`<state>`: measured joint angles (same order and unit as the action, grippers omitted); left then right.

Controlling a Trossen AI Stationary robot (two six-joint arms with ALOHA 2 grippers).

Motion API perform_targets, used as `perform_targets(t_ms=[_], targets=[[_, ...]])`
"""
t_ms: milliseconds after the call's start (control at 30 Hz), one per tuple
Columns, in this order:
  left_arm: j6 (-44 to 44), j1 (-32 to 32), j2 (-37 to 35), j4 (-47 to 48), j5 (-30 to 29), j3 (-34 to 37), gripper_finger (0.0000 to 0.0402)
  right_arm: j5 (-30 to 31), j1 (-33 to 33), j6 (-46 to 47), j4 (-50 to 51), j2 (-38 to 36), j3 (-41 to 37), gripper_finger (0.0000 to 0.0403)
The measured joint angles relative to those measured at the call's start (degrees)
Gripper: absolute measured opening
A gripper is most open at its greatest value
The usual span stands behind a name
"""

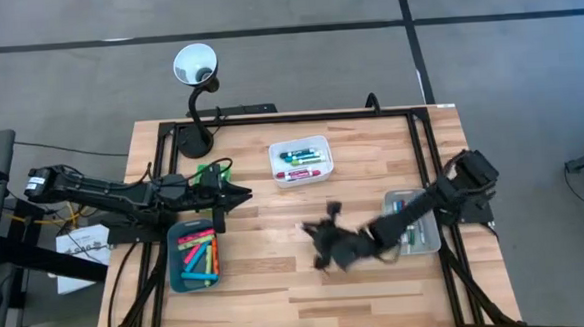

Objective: Pick & Place Markers
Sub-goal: Put the small orange highlighter pen into the green bin

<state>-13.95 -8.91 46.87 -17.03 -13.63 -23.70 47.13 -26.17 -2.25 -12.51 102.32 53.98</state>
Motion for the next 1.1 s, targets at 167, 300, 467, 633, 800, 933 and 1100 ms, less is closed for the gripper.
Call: perform_targets(t_ms=[167, 300, 467, 633, 800, 933, 1100], targets=[[7.0, 0.0, 0.5, 0.0, 0.0, 0.6, 0.0062, -15.6, 8.9, -0.8, -10.5, 0.0, 0.0, 0.004], [9.6, 0.0, 2.4, 0.3, 0.0, 1.7, 0.0072, -28.1, 13.9, -0.8, -19.8, -0.1, 0.1, 0.0032], [11.6, 0.0, 6.8, -3.5, 0.0, 1.7, 0.0101, -34.2, 17.7, -0.8, -24.9, -0.1, 0.1, 0.0027], [12.2, 0.0, 12.0, -9.0, 0.0, 1.7, 0.0144, -34.3, 18.9, -0.8, -29.0, 0.2, 0.1, 0.0037], [12.2, 1.0, 16.3, -12.9, -0.1, 1.7, 0.0184, -34.3, 19.8, -0.8, -36.4, 0.2, 0.2, 0.0029], [12.2, 1.1, 17.9, -20.5, 0.0, 1.6, 0.0199, -34.3, 20.8, -0.8, -36.6, 0.2, 0.2, 0.003], [12.2, 1.2, 18.2, -22.0, 0.0, 1.6, 0.0195, -34.2, 21.1, -0.8, -36.8, 0.2, 0.7, 0.0034]])
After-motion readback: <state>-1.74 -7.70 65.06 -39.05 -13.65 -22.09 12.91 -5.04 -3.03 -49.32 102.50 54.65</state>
